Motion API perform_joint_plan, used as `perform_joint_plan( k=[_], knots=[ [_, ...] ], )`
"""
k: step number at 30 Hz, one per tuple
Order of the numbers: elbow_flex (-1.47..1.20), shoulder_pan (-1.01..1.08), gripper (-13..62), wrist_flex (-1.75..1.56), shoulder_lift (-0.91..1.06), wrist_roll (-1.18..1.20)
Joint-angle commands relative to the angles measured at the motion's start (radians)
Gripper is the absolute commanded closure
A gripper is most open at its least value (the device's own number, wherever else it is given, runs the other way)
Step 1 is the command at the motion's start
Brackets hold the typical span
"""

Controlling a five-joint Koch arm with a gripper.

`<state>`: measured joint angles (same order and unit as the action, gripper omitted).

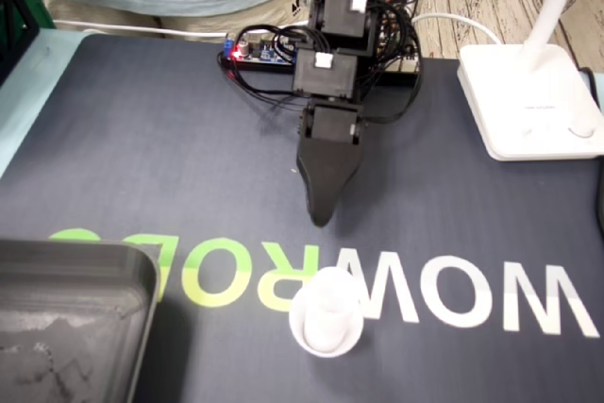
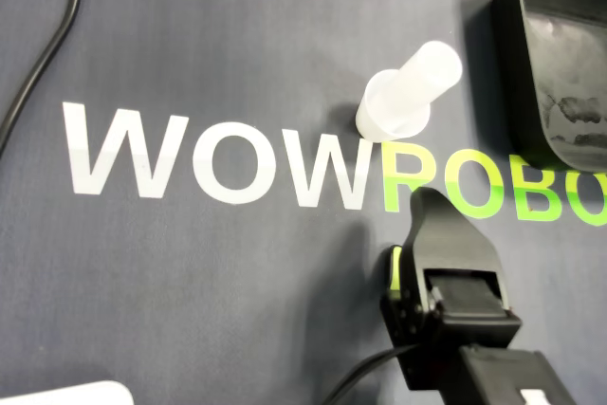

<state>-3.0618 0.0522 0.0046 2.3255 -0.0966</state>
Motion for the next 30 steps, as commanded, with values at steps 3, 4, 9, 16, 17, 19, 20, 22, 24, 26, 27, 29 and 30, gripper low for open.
perform_joint_plan(
  k=[3,4,9,16,17,19,20,22,24,26,27,29,30],
  knots=[
    [-0.041,-0.008,15.6,-0.008,0.077,0.000],
    [-0.041,-0.006,15.6,-0.012,0.077,0.000],
    [-0.038,-0.002,15.6,-0.021,0.077,0.000],
    [0.002,0.012,15.5,-0.025,0.077,-0.005],
    [0.014,0.012,15.5,-0.025,0.078,-0.005],
    [0.041,0.017,15.5,-0.025,0.078,-0.005],
    [0.057,0.017,15.5,-0.025,0.078,-0.005],
    [0.089,0.018,15.5,-0.020,0.078,-0.006],
    [0.121,0.025,15.5,-0.018,0.078,-0.014],
    [0.149,0.037,15.5,-0.018,0.078,-0.041],
    [0.161,0.043,15.5,-0.017,0.078,-0.058],
    [0.184,0.057,15.5,-0.018,0.078,-0.097],
    [0.195,0.066,15.5,-0.018,0.078,-0.118]
  ],
)
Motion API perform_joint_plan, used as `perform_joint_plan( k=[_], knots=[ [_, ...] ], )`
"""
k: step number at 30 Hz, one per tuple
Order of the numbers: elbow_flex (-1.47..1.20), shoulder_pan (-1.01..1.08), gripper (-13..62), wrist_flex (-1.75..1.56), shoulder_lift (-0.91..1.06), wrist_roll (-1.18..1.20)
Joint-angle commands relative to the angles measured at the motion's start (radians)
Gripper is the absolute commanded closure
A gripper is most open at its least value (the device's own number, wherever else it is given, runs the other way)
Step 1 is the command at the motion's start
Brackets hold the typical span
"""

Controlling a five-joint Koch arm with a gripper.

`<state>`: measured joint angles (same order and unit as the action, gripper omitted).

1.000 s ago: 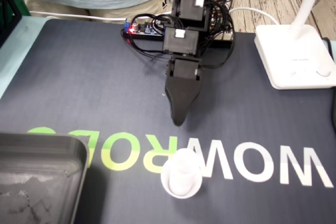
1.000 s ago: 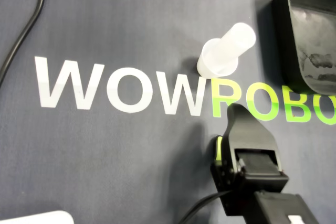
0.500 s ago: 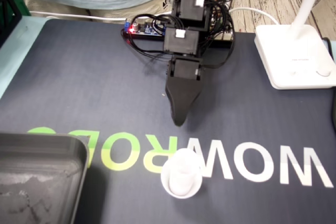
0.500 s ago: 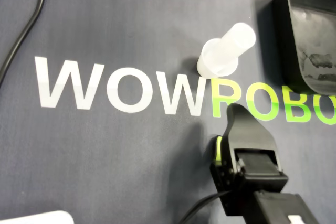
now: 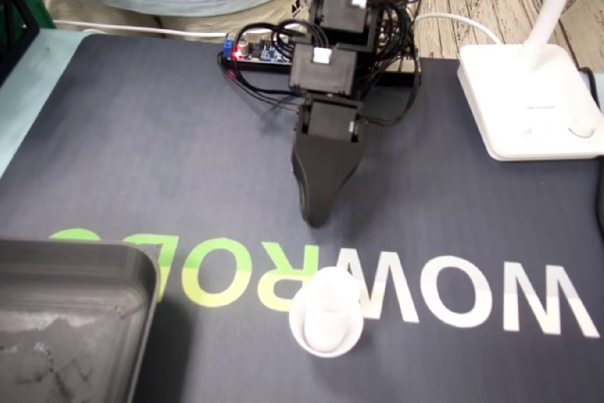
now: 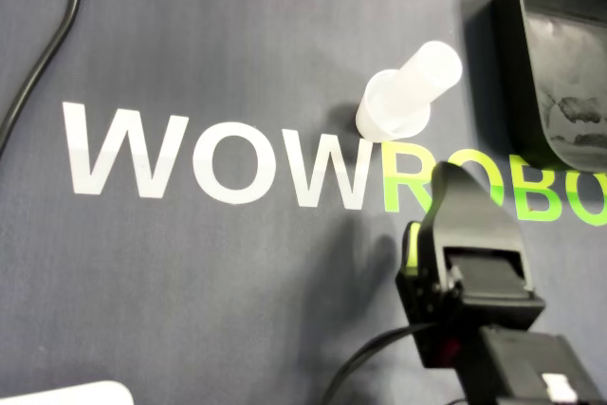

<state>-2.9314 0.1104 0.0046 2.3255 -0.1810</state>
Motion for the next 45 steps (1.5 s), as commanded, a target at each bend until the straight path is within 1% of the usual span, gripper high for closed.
perform_joint_plan(
  k=[1,9,15,19,20,24,27,32,40,43,45],
  knots=[
    [0.078,0.014,15.5,-0.020,0.078,-0.064],
    [0.199,0.041,15.6,-0.054,0.078,-0.295],
    [0.210,0.026,16.7,-0.301,0.069,-0.686],
    [0.212,-0.020,16.7,-0.436,0.060,-0.948],
    [0.213,-0.049,16.6,-0.469,0.060,-1.057],
    [0.204,-0.080,16.7,-0.489,0.051,-1.200],
    [0.193,-0.089,16.7,-0.540,0.002,-1.249],
    [0.198,-0.080,16.7,-0.848,-0.215,-1.312],
    [0.216,-0.077,16.7,-0.881,-0.279,-1.316],
    [0.230,-0.075,16.7,-1.058,-0.416,-1.324],
    [0.239,-0.074,16.7,-1.109,-0.472,-1.328]
  ],
)
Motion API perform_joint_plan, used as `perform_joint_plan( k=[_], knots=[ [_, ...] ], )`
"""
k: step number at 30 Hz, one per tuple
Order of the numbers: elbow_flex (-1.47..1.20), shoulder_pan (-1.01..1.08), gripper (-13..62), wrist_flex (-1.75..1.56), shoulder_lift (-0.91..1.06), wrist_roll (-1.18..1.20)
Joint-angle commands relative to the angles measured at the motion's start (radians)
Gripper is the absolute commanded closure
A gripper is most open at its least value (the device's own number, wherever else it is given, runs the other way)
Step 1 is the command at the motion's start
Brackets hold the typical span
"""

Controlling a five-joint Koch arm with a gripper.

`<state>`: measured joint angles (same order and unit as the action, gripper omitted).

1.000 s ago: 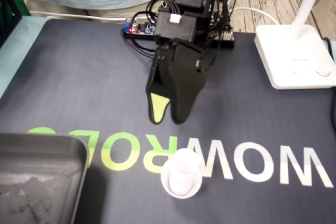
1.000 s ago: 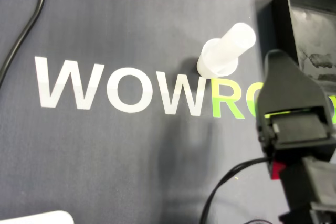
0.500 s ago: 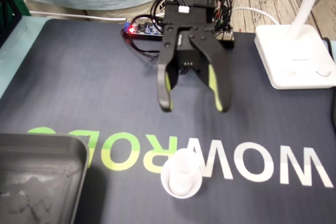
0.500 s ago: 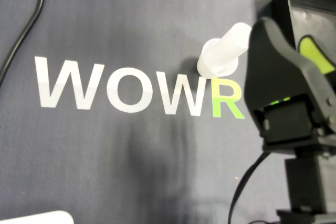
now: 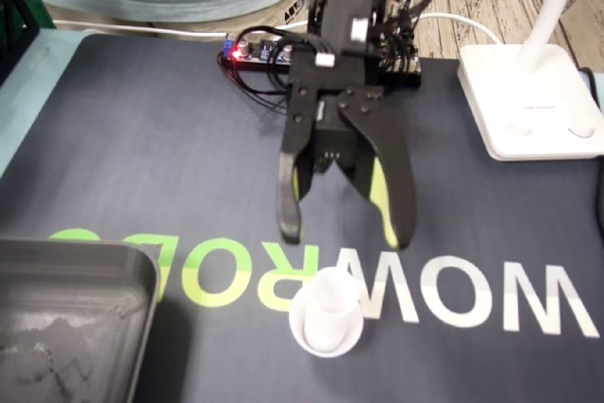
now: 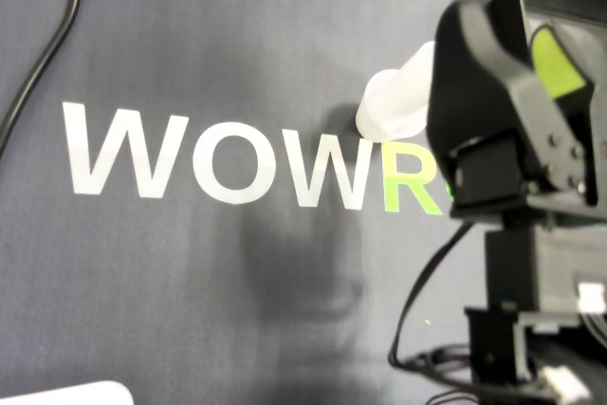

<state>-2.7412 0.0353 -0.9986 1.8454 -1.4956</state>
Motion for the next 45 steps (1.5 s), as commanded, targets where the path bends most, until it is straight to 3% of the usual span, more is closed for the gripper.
perform_joint_plan(
  k=[1,12,45],
  knots=[
    [0.052,0.003,16.7,-0.109,-0.011,-0.014],
    [0.101,-0.005,16.6,-0.242,-0.252,-0.015],
    [0.144,-0.020,19.1,-0.238,-0.509,-0.012]
  ],
)
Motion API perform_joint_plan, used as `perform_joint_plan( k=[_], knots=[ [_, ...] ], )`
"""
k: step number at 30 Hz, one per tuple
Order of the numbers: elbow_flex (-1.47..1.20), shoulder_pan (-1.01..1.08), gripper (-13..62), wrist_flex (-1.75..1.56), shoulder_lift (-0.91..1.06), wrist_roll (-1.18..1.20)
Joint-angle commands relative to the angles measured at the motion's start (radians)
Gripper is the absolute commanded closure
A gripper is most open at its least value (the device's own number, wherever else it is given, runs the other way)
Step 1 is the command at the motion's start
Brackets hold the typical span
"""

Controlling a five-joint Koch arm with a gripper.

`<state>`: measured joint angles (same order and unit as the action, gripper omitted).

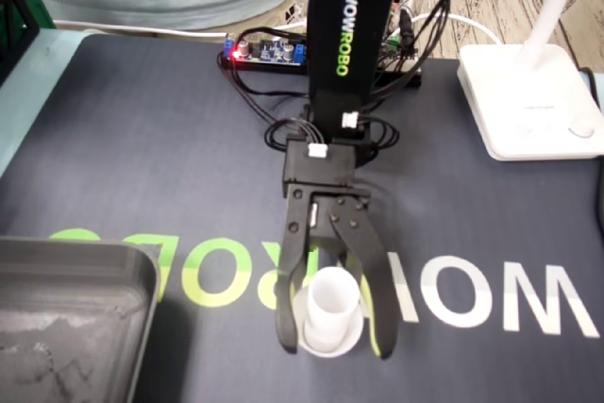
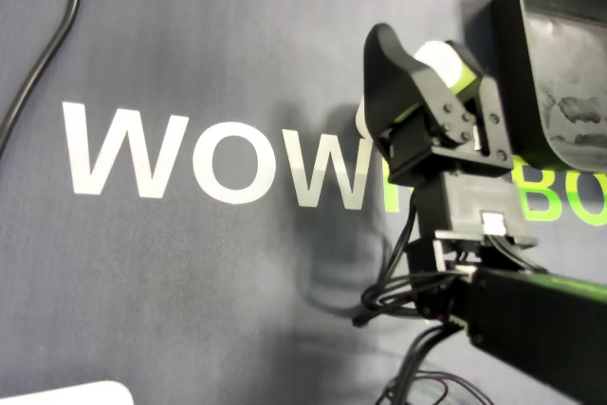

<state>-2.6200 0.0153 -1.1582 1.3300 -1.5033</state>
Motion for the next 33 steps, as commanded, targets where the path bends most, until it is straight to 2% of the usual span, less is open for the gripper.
perform_joint_plan(
  k=[1,8,11,17,19,24,26,30,33],
  knots=[
    [0.023,-0.002,19.2,-0.077,0.003,-0.005],
    [0.021,-0.009,19.7,-0.074,-0.018,-0.014],
    [0.015,-0.011,24.7,-0.075,-0.021,-0.014],
    [0.020,-0.014,25.0,-0.074,-0.035,-0.012],
    [0.018,-0.014,29.5,-0.075,-0.037,-0.011],
    [0.026,-0.014,30.9,-0.074,-0.043,-0.008],
    [0.026,-0.015,36.4,-0.075,-0.043,-0.003],
    [0.028,-0.018,37.5,-0.074,-0.046,0.011],
    [0.034,-0.020,42.1,-0.075,-0.048,0.034]
  ],
)
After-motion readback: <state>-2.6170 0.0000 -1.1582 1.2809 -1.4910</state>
